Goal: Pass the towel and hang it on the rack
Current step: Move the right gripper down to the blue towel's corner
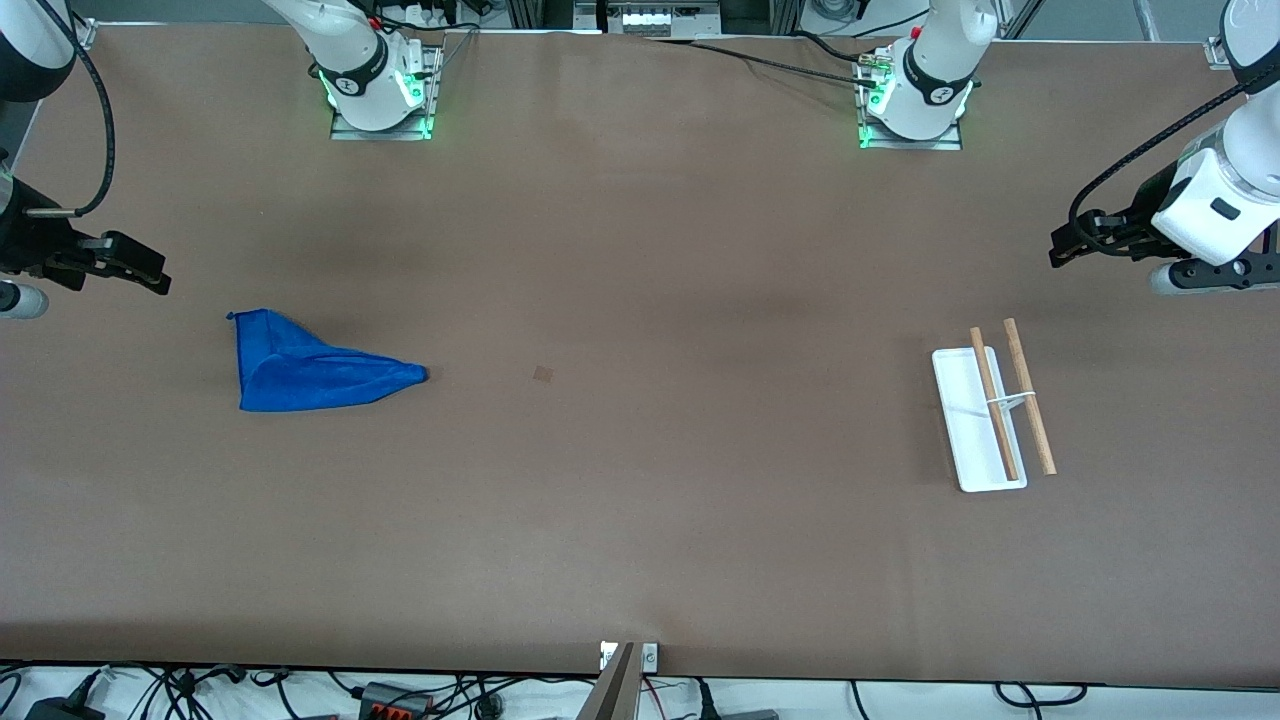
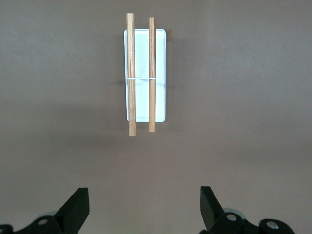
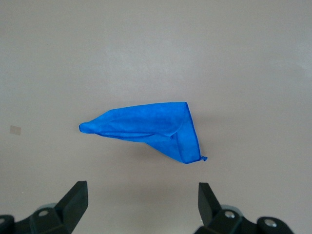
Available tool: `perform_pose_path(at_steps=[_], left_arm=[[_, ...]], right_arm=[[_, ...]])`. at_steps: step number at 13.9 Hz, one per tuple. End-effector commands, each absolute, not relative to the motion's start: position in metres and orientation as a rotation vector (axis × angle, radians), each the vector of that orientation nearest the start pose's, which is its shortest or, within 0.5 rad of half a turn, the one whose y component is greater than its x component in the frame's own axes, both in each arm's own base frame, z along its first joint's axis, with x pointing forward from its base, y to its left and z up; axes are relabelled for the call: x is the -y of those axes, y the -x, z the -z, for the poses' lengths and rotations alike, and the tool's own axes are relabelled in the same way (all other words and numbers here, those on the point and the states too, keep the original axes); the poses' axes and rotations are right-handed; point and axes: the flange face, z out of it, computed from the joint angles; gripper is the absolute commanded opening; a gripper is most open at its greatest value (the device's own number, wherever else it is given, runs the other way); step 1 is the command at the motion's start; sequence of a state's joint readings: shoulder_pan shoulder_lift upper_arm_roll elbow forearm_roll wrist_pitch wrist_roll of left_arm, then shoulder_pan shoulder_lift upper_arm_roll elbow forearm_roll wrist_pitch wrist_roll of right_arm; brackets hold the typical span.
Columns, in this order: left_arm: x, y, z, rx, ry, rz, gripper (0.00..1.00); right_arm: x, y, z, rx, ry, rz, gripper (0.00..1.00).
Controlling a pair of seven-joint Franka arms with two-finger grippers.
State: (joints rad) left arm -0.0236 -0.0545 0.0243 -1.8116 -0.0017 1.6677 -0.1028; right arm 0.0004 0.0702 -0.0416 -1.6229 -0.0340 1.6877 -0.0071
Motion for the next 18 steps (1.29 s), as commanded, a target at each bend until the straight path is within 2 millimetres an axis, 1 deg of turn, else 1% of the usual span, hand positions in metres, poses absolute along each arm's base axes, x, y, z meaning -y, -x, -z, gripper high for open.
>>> perform_pose_path(at_steps=[1,2,5,8,11,14,16,17,18], left_arm=[[-0.004,-0.540,-0.554,0.135,3.147,-0.146,1.00],[-0.004,-0.540,-0.554,0.135,3.147,-0.146,1.00],[-0.005,-0.540,-0.554,0.138,3.147,-0.146,1.00],[-0.005,-0.540,-0.554,0.138,3.147,-0.146,1.00],[-0.005,-0.540,-0.554,0.138,3.147,-0.148,1.00],[-0.005,-0.540,-0.553,0.138,3.147,-0.148,1.00],[-0.004,-0.540,-0.553,0.136,3.148,-0.148,1.00],[-0.004,-0.540,-0.554,0.138,3.148,-0.146,1.00],[-0.004,-0.540,-0.554,0.136,3.148,-0.146,1.00]], right_arm=[[0.032,-0.588,-0.567,-0.037,3.174,0.008,1.00],[0.033,-0.589,-0.563,-0.039,3.177,-0.002,1.00],[0.039,-0.592,-0.562,-0.055,3.179,0.007,1.00],[0.038,-0.592,-0.557,-0.050,3.180,-0.019,1.00],[0.040,-0.592,-0.554,-0.055,3.180,-0.027,1.00],[0.038,-0.602,-0.532,-0.049,3.180,-0.073,1.00],[0.038,-0.613,-0.500,-0.052,3.176,-0.139,1.00],[0.038,-0.621,-0.483,-0.061,3.174,-0.150,1.00],[0.037,-0.626,-0.470,-0.067,3.168,-0.160,1.00]])
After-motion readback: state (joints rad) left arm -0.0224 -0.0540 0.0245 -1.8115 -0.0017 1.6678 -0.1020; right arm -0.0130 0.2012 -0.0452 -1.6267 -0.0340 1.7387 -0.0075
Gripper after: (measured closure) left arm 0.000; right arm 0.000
